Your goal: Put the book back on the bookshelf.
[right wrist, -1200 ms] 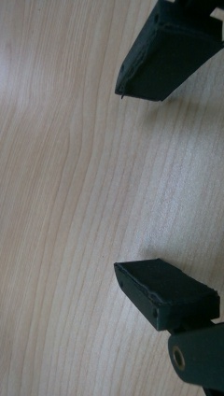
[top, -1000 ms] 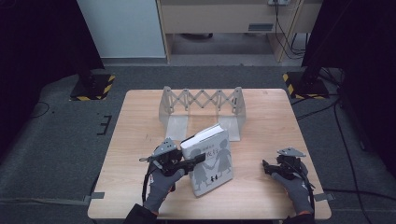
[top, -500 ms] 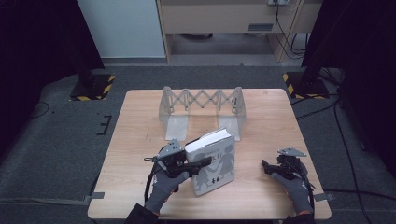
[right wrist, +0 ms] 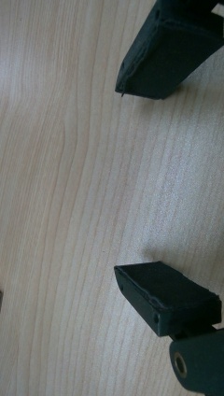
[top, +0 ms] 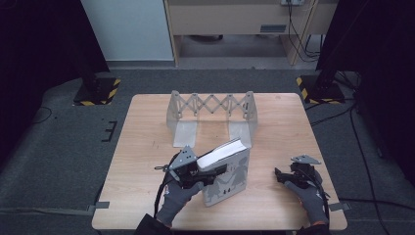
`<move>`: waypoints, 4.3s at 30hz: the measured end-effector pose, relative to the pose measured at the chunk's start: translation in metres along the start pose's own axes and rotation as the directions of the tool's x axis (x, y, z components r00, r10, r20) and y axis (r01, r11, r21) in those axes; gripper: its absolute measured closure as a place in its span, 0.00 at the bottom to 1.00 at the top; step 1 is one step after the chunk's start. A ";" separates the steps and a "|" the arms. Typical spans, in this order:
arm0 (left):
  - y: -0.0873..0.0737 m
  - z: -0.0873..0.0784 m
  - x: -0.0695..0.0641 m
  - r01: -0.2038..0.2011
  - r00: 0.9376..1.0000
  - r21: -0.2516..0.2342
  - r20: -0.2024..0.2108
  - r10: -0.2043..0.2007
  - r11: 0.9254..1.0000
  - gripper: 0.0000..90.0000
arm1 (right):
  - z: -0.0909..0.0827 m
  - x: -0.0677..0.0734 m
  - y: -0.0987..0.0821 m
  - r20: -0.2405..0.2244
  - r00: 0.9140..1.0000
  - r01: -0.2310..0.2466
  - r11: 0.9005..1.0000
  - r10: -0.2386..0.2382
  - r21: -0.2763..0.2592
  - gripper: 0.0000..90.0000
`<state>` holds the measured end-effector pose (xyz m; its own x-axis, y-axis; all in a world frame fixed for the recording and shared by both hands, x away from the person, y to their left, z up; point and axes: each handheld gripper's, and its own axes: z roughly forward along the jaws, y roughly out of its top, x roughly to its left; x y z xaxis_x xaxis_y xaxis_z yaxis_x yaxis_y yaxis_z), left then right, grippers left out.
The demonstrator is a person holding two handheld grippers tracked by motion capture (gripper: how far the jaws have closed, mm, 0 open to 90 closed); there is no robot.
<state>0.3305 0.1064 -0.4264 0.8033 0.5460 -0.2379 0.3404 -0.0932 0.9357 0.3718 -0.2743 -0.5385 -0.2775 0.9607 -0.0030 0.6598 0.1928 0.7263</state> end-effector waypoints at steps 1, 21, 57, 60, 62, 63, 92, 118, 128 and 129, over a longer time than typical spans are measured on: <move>0.002 0.000 0.000 0.003 1.000 0.004 -0.002 -0.003 1.000 0.45 | 0.000 0.000 0.000 0.000 1.000 0.001 1.000 -0.001 0.000 0.12; 0.015 0.004 -0.007 -0.024 1.000 0.022 -0.006 0.024 0.999 0.45 | 0.000 0.002 0.000 -0.004 1.000 -0.002 1.000 0.002 0.003 0.12; 0.031 0.013 -0.021 -0.062 0.998 0.095 0.031 0.059 0.994 0.37 | 0.001 0.003 0.000 -0.002 1.000 -0.006 1.000 0.006 0.004 0.11; 0.030 0.013 -0.024 -0.074 0.997 0.100 0.041 0.071 0.992 0.38 | 0.001 0.003 0.000 -0.002 1.000 -0.006 1.000 0.006 0.004 0.11; 0.029 0.013 -0.027 -0.086 0.996 0.103 0.046 0.082 0.991 0.40 | 0.001 0.003 0.000 -0.003 1.000 -0.004 1.000 0.004 0.004 0.11; 0.029 0.013 -0.028 -0.090 0.995 0.103 0.048 0.086 0.991 0.40 | 0.001 0.003 0.000 -0.004 1.000 -0.004 1.000 0.004 0.004 0.11; 0.028 0.012 -0.037 -0.137 0.990 0.113 0.041 0.133 0.984 0.45 | 0.001 0.003 0.001 -0.003 1.000 0.000 1.000 0.000 0.005 0.11; 0.033 0.010 -0.027 -0.072 0.996 0.092 -0.046 0.077 0.993 0.57 | 0.001 0.003 0.001 -0.005 1.000 -0.002 1.000 0.002 0.006 0.10; 0.044 -0.013 -0.013 -0.041 0.994 0.063 -0.097 0.047 0.997 0.58 | 0.001 0.003 0.001 -0.005 1.000 -0.001 1.000 0.001 0.006 0.10; 0.046 -0.017 -0.011 -0.039 0.993 0.057 -0.105 0.045 0.998 0.58 | 0.001 0.003 0.001 -0.005 1.000 -0.001 1.000 0.001 0.006 0.10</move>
<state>0.3288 0.1102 -0.3761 0.7618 0.6260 -0.1667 0.3362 -0.1620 0.9278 0.3721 -0.2708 -0.5386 -0.2800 0.9600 0.0012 0.6644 0.1929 0.7221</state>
